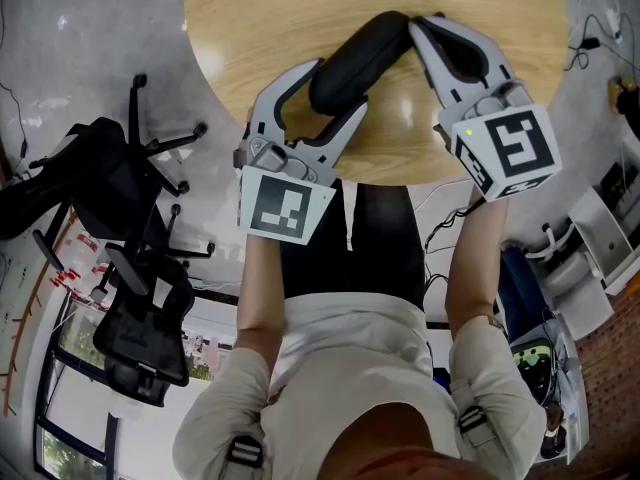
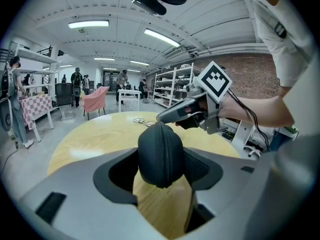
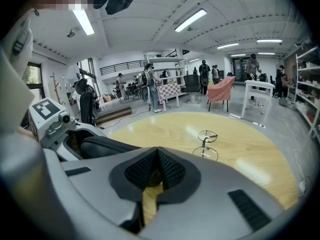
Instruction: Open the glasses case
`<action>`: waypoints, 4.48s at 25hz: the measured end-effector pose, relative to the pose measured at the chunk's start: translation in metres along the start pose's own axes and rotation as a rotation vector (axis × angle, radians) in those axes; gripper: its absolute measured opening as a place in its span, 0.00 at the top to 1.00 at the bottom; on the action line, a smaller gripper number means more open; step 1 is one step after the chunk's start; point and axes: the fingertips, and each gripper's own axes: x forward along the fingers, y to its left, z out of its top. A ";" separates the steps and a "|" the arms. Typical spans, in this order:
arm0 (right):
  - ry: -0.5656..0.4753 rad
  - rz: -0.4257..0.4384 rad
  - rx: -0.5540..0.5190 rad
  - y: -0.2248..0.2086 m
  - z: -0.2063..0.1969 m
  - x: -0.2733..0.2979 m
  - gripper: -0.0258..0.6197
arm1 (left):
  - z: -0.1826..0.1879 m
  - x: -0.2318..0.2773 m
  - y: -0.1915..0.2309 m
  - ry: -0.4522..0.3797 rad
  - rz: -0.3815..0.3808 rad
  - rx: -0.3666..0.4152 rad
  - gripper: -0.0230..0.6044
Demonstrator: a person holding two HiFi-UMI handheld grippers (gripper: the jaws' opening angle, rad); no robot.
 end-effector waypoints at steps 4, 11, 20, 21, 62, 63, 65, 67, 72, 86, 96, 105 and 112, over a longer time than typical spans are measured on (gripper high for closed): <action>0.005 -0.006 0.013 -0.003 -0.004 0.002 0.93 | -0.002 0.000 0.000 0.001 0.000 -0.001 0.52; 0.009 -0.009 0.034 -0.010 -0.009 0.003 0.93 | -0.003 0.001 0.000 0.006 0.000 -0.003 0.52; -0.001 -0.002 0.077 -0.013 -0.011 0.005 0.93 | -0.003 0.000 0.001 0.006 0.003 -0.001 0.52; -0.002 0.000 0.083 -0.014 -0.011 0.005 0.93 | -0.003 0.000 0.001 0.008 0.004 -0.001 0.52; 0.073 -0.087 0.093 -0.024 -0.024 0.013 0.87 | -0.020 0.000 0.003 0.033 0.049 0.004 0.51; 0.067 -0.098 0.081 -0.023 -0.022 0.011 0.87 | -0.020 0.000 0.003 0.030 0.050 -0.002 0.51; 0.048 -0.109 0.072 -0.021 -0.019 0.008 0.86 | -0.020 0.000 0.003 0.024 0.049 -0.014 0.51; 0.024 -0.110 0.069 -0.017 -0.014 0.005 0.83 | -0.022 0.001 0.003 0.024 0.046 -0.021 0.51; -0.026 -0.075 0.033 0.004 0.000 0.001 0.76 | -0.025 0.002 0.002 0.025 0.047 -0.038 0.51; -0.063 -0.038 -0.019 0.044 0.008 0.006 0.74 | -0.012 -0.013 -0.003 0.016 0.031 0.004 0.46; -0.055 -0.029 -0.036 0.045 0.003 0.004 0.75 | 0.019 -0.019 0.016 -0.033 0.068 0.012 0.46; -0.046 -0.019 -0.044 0.046 0.002 0.000 0.75 | 0.022 -0.004 0.023 -0.002 0.078 0.055 0.46; -0.031 -0.022 -0.081 0.052 0.001 0.000 0.78 | 0.008 0.012 0.024 0.070 0.070 0.112 0.50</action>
